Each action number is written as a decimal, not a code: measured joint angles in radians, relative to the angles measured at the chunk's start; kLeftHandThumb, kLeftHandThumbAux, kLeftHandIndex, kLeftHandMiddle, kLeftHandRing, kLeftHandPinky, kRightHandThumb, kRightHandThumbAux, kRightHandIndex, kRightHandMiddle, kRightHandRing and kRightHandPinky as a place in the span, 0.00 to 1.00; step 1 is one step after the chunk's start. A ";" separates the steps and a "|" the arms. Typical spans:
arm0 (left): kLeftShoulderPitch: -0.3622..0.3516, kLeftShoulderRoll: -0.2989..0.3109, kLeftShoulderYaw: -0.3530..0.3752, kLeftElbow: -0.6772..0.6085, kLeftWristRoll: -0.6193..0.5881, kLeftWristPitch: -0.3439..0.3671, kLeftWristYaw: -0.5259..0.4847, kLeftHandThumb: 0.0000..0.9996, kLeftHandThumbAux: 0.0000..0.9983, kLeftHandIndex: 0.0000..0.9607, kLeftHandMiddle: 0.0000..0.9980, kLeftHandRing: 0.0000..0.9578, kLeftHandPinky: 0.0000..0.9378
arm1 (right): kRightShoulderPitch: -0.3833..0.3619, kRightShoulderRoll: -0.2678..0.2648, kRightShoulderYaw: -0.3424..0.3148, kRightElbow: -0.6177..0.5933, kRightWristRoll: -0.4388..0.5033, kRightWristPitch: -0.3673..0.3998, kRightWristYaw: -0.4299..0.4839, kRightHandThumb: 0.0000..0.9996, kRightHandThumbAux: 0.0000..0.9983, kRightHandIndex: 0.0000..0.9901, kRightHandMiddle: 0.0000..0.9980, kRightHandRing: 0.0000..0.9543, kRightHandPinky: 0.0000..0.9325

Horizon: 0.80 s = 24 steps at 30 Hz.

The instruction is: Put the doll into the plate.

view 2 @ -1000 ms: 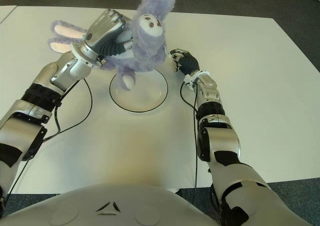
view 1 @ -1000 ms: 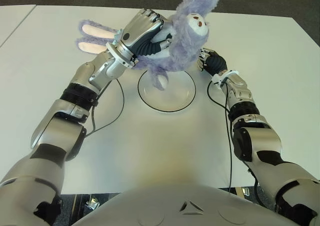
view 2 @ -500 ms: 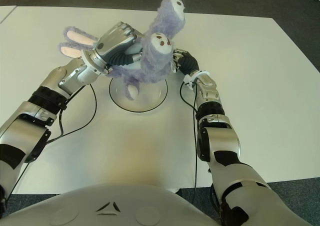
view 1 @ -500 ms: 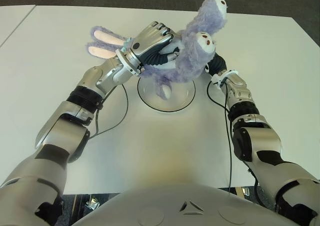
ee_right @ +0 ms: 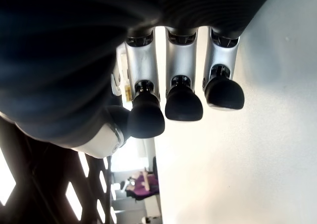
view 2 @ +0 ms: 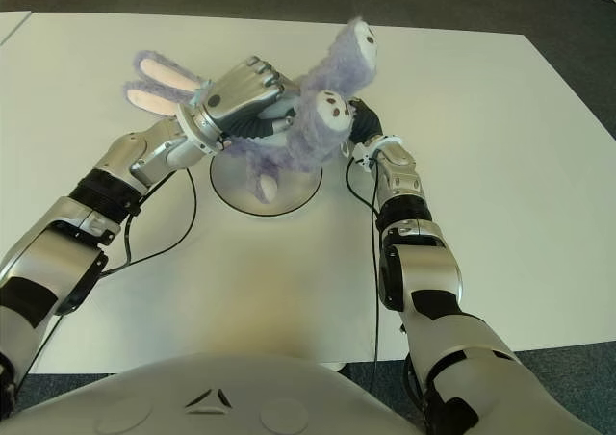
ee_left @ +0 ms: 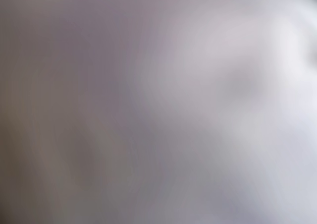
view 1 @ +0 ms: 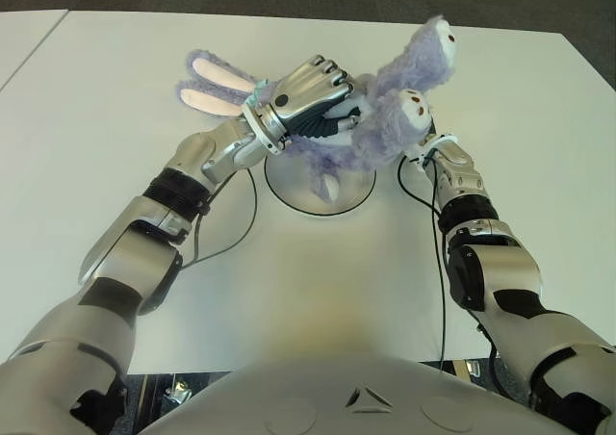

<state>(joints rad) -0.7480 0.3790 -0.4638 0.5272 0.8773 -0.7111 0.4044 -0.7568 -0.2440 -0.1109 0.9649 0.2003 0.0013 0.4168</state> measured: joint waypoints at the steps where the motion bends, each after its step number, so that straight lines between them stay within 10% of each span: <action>1: 0.000 -0.002 -0.008 0.004 0.008 0.001 0.004 0.98 0.62 0.91 0.91 0.95 0.95 | 0.000 0.001 0.001 -0.003 -0.001 0.002 -0.003 0.69 0.73 0.44 0.82 0.84 0.85; 24: 0.000 -0.010 -0.066 0.079 0.015 -0.008 0.036 1.00 0.61 0.90 0.90 0.94 0.94 | 0.018 0.006 0.010 -0.052 -0.005 0.037 -0.008 0.69 0.73 0.44 0.83 0.86 0.83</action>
<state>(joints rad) -0.7478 0.3689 -0.5301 0.6058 0.8927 -0.7187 0.4404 -0.7391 -0.2376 -0.1005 0.9131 0.1953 0.0383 0.4086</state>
